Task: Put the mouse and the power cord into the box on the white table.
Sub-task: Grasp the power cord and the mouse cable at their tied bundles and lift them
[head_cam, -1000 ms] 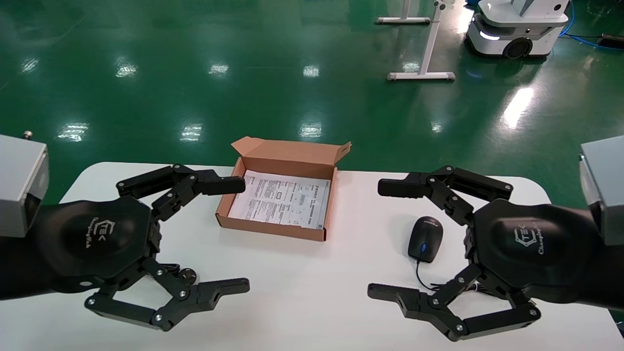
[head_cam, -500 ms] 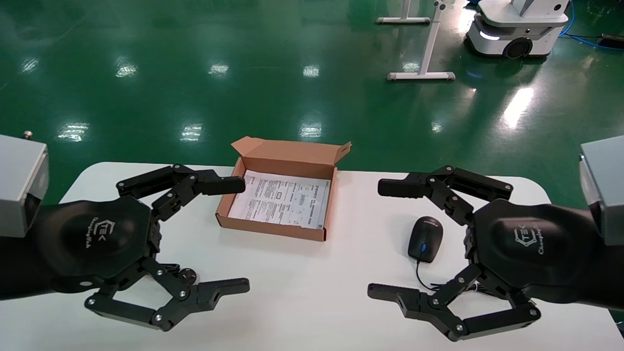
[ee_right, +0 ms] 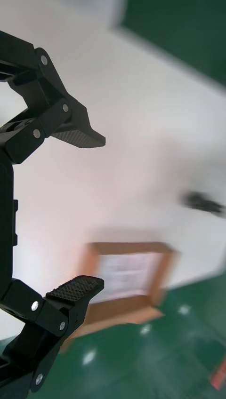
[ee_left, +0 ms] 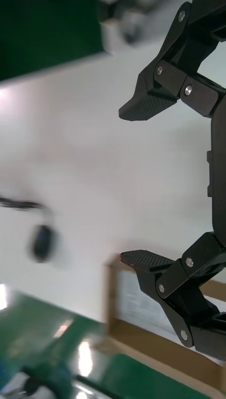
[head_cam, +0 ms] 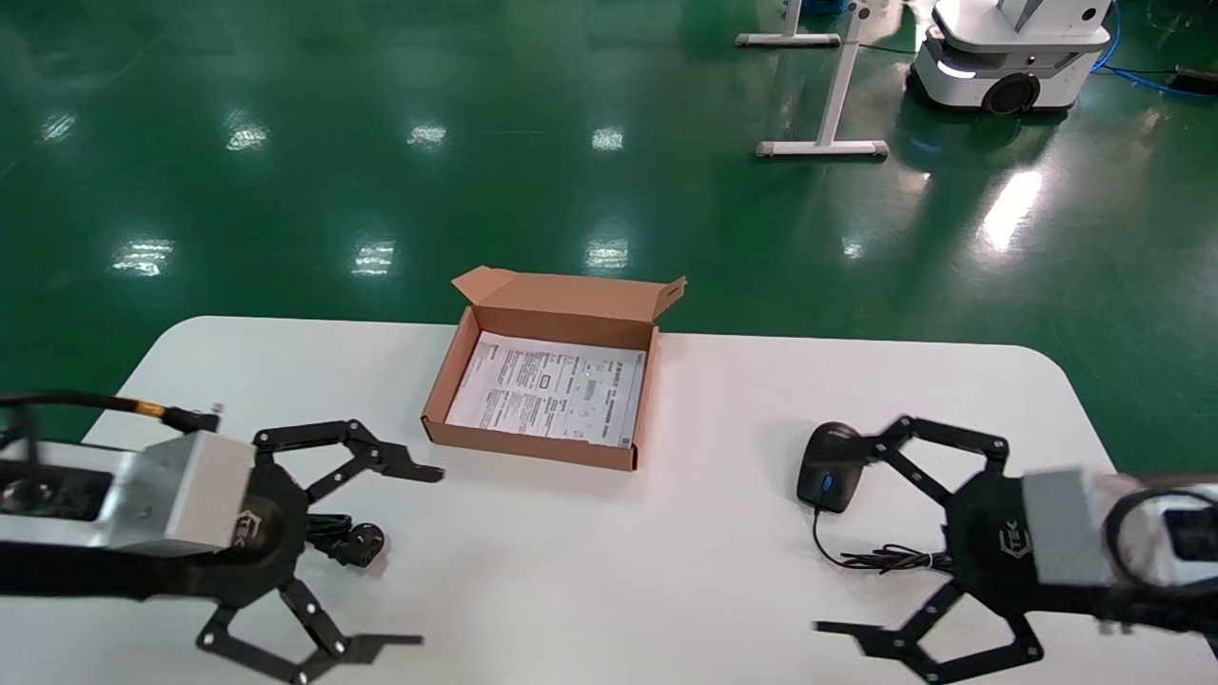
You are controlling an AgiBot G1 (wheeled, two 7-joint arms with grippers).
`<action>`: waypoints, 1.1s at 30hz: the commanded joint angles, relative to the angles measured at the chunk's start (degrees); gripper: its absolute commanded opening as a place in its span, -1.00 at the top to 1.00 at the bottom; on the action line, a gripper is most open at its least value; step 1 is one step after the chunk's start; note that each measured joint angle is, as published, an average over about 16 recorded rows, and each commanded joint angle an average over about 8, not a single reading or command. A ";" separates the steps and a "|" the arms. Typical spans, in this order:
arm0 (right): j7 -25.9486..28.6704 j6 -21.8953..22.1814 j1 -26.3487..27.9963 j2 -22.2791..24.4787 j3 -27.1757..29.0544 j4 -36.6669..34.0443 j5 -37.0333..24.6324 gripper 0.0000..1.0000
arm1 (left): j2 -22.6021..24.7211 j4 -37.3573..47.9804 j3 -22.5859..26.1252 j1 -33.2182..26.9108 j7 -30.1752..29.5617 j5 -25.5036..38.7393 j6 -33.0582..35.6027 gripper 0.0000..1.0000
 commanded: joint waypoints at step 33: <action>-35.79 4.80 21.36 -16.48 -15.07 -49.33 -28.74 0.15 | 18.90 54.80 20.27 -22.40 37.36 30.86 -3.13 -0.20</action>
